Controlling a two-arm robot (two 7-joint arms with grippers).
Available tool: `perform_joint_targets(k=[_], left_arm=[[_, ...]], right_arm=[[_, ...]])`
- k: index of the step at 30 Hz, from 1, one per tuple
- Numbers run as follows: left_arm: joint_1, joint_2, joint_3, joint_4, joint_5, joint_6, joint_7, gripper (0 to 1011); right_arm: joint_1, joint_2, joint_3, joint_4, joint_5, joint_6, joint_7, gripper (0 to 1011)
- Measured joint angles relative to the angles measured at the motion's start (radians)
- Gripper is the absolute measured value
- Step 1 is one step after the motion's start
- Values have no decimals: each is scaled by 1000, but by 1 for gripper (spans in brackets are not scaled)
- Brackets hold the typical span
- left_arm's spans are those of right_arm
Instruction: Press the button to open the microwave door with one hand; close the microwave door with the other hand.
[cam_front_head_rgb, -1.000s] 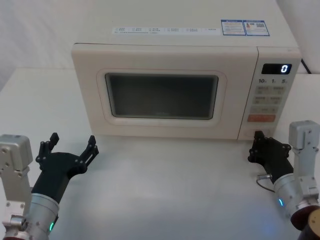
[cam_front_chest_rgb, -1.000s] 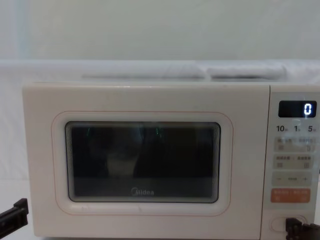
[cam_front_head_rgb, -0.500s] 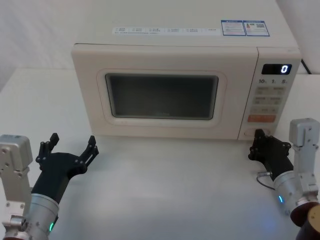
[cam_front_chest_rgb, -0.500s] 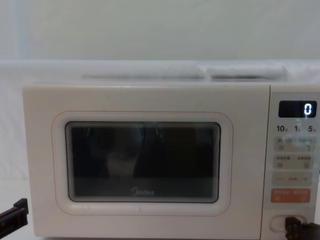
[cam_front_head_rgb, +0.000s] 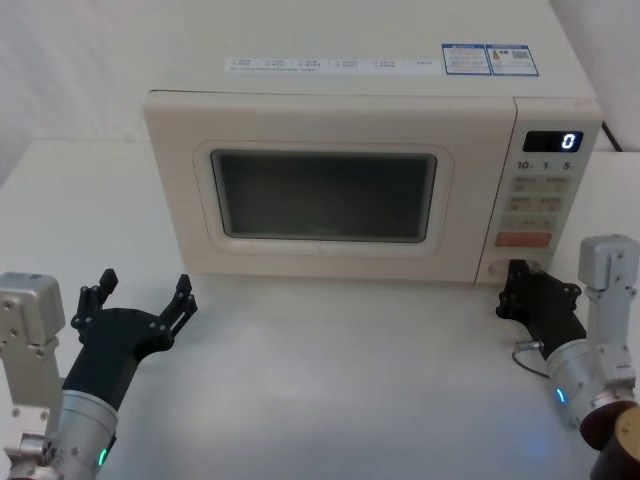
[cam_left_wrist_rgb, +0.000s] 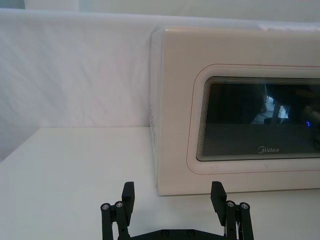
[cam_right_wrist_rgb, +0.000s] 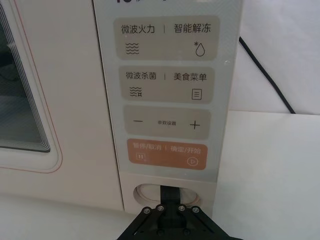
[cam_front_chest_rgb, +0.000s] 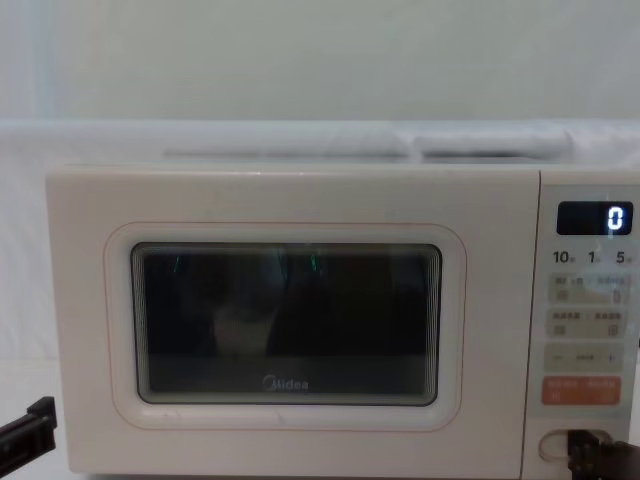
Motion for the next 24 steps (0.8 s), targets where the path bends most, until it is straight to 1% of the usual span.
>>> perform_joint_targets(k=[12,24], left_arm=[[0,0,0,0,0,0,0,1001],[0,0,0,0,0,0,0,1001]], right_arm=[[18,-4,0,23,3,-2,0,0],[23,-4,5,25,6,-4,-3,0]])
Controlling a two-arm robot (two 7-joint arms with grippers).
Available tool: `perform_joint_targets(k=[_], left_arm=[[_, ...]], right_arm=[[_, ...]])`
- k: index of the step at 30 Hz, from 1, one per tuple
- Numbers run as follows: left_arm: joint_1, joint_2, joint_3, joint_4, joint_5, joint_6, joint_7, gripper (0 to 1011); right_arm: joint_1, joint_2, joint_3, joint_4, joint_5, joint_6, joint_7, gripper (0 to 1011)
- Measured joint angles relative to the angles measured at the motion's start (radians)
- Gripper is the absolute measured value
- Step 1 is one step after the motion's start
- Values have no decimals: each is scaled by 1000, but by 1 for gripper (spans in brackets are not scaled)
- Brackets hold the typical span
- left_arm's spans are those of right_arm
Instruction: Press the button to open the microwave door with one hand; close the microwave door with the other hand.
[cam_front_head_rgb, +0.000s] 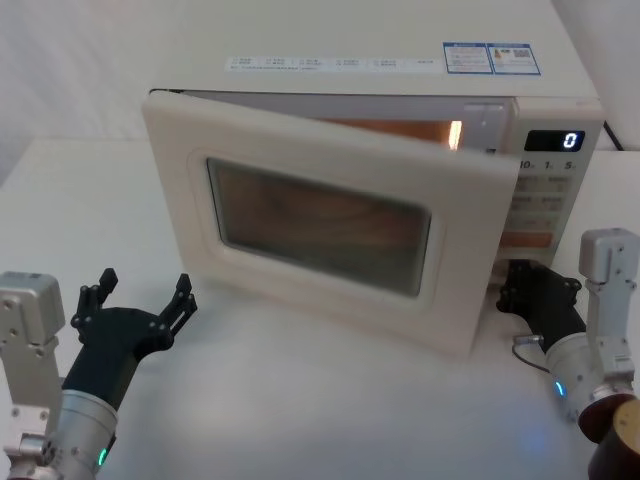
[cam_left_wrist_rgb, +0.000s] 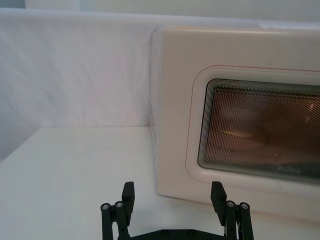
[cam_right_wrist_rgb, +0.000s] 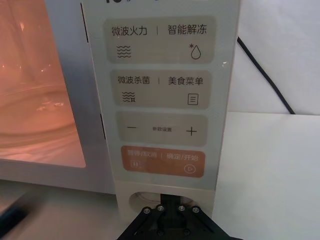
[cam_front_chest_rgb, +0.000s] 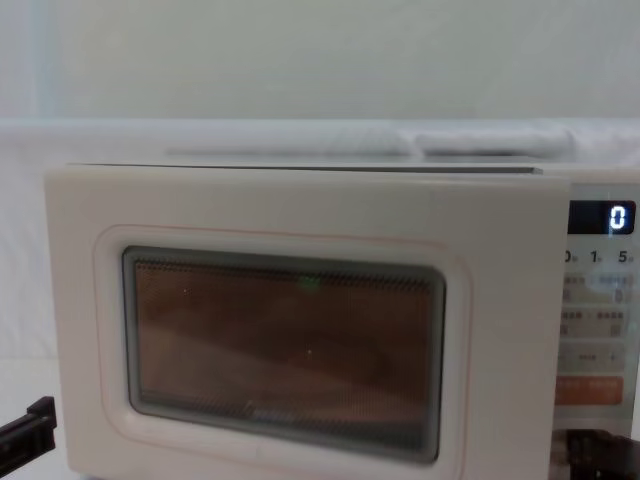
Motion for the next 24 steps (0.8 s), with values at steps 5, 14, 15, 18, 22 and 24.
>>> perform_joint_targets(k=[5,14,15,18,22,24], left_arm=[[0,0,0,0,0,0,0,1001],[0,0,0,0,0,0,0,1001],[0,0,0,0,0,0,0,1001],[0,0,0,0,0,0,0,1001],[0,0,0,0,0,0,0,1001],[0,0,0,0,0,0,0,1001]], right_arm=[[-2,0,3,-2,1,-1,-2,0],[-15,7,5,-18,2,-1,-1,0],[-21,9,5,-24,2,1,0,0],[-35,13,4,-36,2,5,2,0],[-50,18,4,-49,2,11,4,0],[-59,20,5,-57,2,13,4,0]])
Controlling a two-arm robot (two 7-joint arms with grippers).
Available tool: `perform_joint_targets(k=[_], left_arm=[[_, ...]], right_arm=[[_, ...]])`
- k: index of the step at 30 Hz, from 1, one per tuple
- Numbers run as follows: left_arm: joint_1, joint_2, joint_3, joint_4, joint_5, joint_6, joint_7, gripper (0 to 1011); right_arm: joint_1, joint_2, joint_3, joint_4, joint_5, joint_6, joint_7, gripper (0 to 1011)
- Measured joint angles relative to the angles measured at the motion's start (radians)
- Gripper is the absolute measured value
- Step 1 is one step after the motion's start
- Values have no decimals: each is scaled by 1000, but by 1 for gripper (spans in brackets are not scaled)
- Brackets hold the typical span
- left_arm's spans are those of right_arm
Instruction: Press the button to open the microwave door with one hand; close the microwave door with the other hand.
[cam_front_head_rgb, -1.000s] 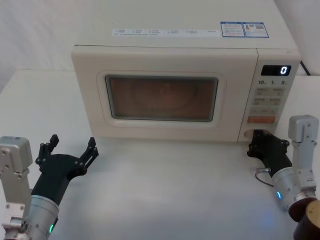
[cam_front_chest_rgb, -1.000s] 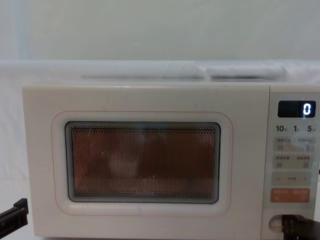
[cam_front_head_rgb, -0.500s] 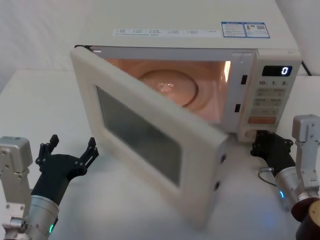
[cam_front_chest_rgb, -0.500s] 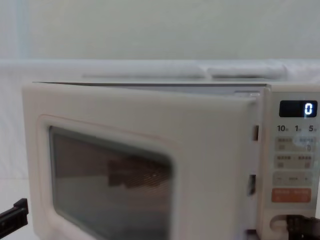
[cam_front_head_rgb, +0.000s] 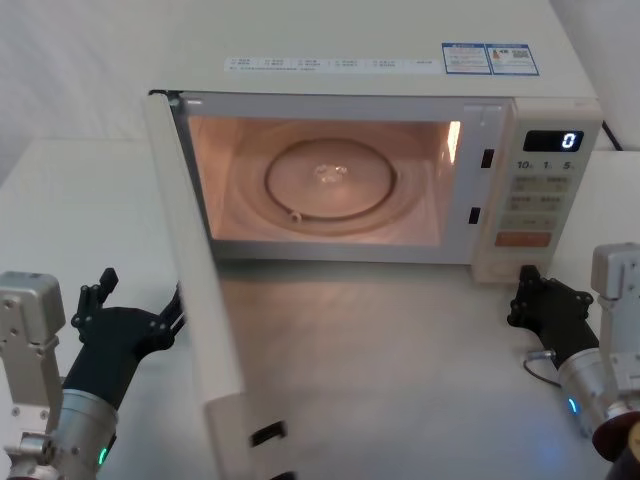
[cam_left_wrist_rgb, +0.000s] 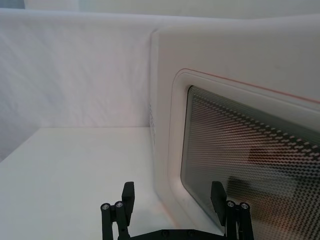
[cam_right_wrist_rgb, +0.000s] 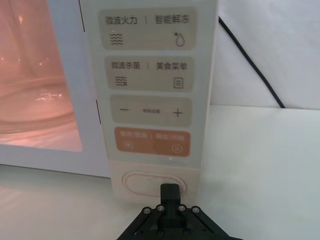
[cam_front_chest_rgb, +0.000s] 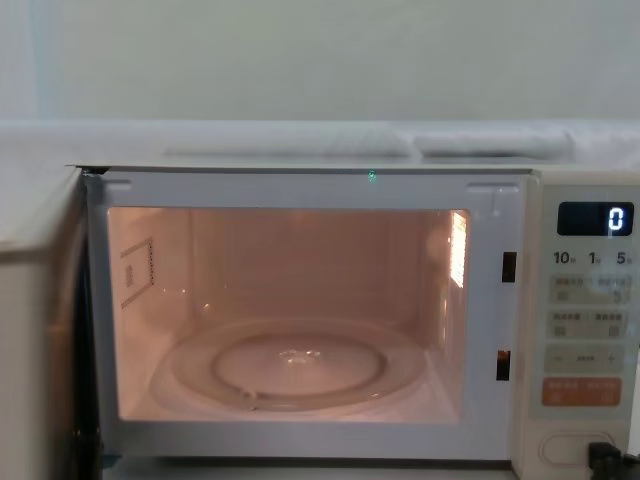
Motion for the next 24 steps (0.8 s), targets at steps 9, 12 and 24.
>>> perform_joint_targets(k=[9,12,24], left_arm=[[0,0,0,0,0,0,0,1001],[0,0,0,0,0,0,0,1001],[0,0,0,0,0,0,0,1001]], right_arm=[[-60,14,1,-80,2,10,7,0],[-81,21,-1,-115,2,10,12,0],[-153,46,15,-212,13,16,18,16]])
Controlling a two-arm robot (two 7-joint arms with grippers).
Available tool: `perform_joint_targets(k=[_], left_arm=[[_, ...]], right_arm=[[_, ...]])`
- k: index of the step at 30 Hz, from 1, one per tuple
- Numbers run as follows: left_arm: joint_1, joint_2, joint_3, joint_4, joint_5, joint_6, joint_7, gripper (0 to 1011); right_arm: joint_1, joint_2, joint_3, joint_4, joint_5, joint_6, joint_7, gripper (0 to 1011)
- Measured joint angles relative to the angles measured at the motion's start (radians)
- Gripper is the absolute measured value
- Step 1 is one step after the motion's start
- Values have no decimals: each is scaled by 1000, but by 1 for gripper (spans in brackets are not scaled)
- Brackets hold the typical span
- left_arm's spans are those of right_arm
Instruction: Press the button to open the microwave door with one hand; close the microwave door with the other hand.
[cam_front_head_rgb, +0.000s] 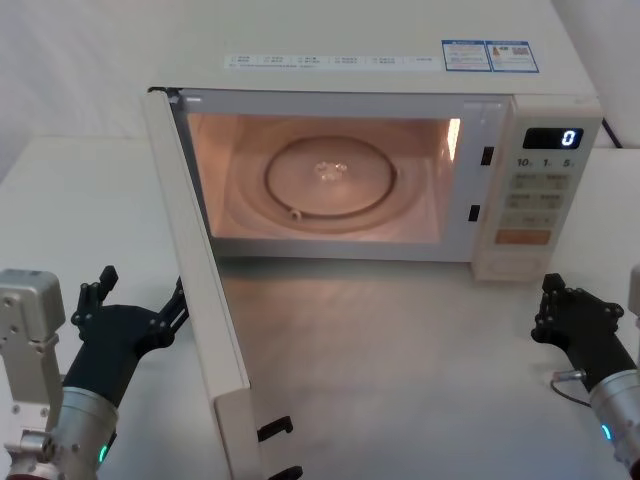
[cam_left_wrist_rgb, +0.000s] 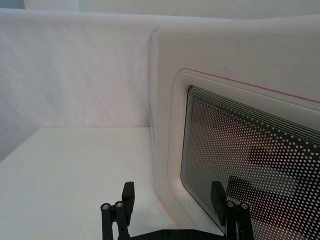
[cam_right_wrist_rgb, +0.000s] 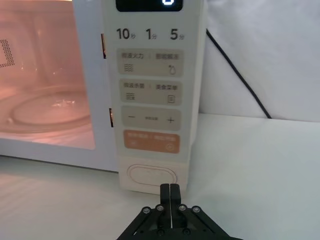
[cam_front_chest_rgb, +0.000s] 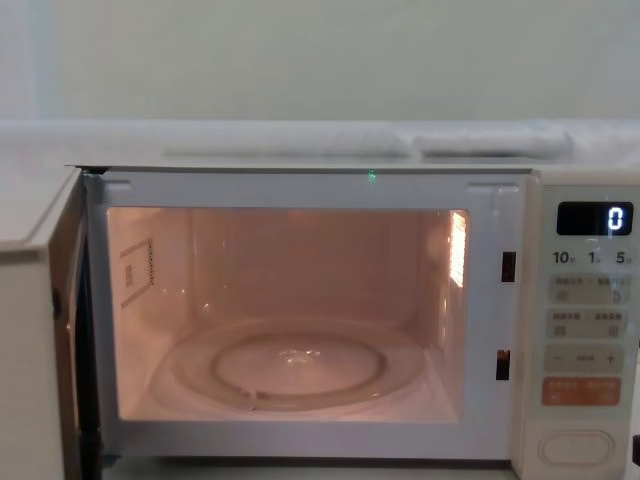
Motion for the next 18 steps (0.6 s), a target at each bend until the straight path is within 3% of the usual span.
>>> perform_joint_targets(k=[10,18], left_arm=[[0,0,0,0,0,0,0,1001],[0,0,0,0,0,0,0,1001]], right_arm=[[-30,11,17,-25,38,-37,24,245],[-37,29,13,-27,33,-43,30,521]])
